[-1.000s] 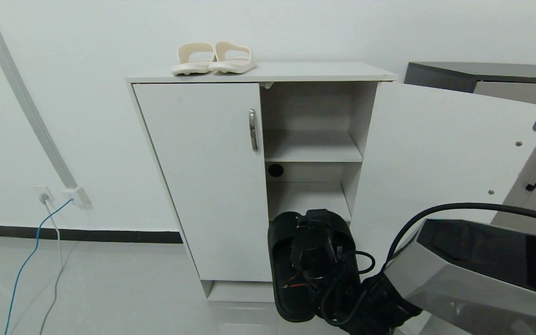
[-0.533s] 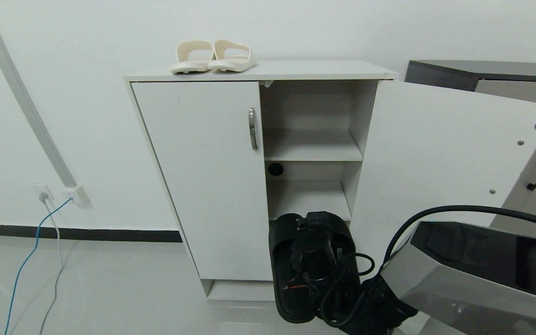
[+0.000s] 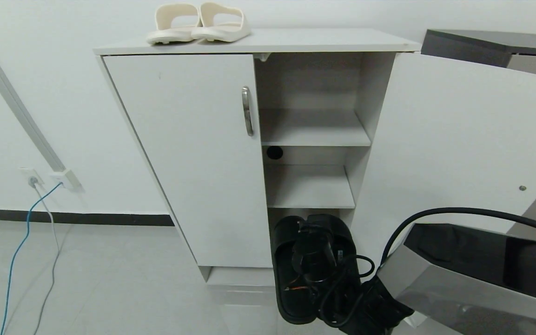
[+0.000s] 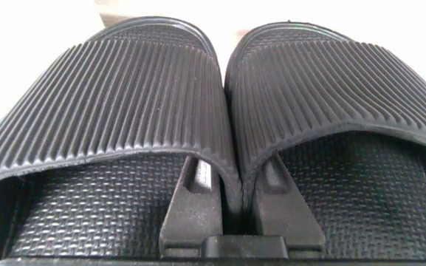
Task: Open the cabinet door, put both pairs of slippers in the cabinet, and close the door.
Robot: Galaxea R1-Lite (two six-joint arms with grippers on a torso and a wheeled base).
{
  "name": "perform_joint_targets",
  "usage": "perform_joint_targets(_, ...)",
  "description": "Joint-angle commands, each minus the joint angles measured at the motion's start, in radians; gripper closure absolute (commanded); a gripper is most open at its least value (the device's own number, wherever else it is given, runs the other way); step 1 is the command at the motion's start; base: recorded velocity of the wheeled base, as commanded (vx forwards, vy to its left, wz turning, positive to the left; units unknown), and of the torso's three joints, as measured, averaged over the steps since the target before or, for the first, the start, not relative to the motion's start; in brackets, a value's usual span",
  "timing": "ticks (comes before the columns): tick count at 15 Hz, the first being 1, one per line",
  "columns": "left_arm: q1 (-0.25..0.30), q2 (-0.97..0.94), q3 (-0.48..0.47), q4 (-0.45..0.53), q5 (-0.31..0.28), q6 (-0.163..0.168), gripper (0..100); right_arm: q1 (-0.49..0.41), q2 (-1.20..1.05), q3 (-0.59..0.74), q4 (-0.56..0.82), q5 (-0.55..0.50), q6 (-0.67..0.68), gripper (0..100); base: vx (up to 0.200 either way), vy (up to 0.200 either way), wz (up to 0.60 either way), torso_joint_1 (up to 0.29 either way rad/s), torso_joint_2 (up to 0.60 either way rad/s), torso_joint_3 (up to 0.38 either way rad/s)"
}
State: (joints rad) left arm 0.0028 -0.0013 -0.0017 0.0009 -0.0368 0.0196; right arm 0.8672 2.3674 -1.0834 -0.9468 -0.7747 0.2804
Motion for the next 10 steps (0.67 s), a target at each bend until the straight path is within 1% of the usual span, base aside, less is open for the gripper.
perform_joint_targets(1,0.000,0.001,0.000,-0.001,0.000,0.000,100,-0.005,0.007,0.002,-0.013,-0.002,0.000,100,0.000,0.000,0.00,0.007,0.00,-0.198)
perform_joint_targets(3,0.000,0.001,0.000,-0.001,0.000,0.000,100,-0.005,0.019,0.003,-0.036,-0.011,-0.012,100,0.000,0.000,0.00,0.024,0.00,-0.200)
perform_joint_targets(5,0.000,0.001,0.000,-0.001,0.000,0.000,100,-0.010,0.027,0.017,-0.096,-0.011,-0.055,100,0.000,0.000,0.00,0.007,0.00,-0.193)
perform_joint_targets(6,0.000,0.001,0.000,-0.001,0.000,0.000,100,-0.013,0.042,0.033,-0.162,-0.011,-0.089,100,0.000,0.000,0.00,0.002,0.00,-0.203)
perform_joint_targets(7,0.000,0.001,0.000,-0.001,0.000,0.000,100,-0.013,0.046,0.034,-0.182,-0.011,-0.098,100,0.000,0.000,0.00,0.002,0.00,-0.193)
perform_joint_targets(8,0.000,0.001,0.000,-0.001,0.000,0.000,100,-0.020,0.055,0.039,-0.257,-0.011,-0.136,100,0.000,0.000,0.00,-0.002,0.00,-0.144)
perform_joint_targets(10,0.000,0.001,0.000,-0.001,0.000,0.000,100,-0.025,0.055,0.054,-0.346,-0.011,-0.202,100,0.000,0.000,0.00,0.001,0.00,-0.043)
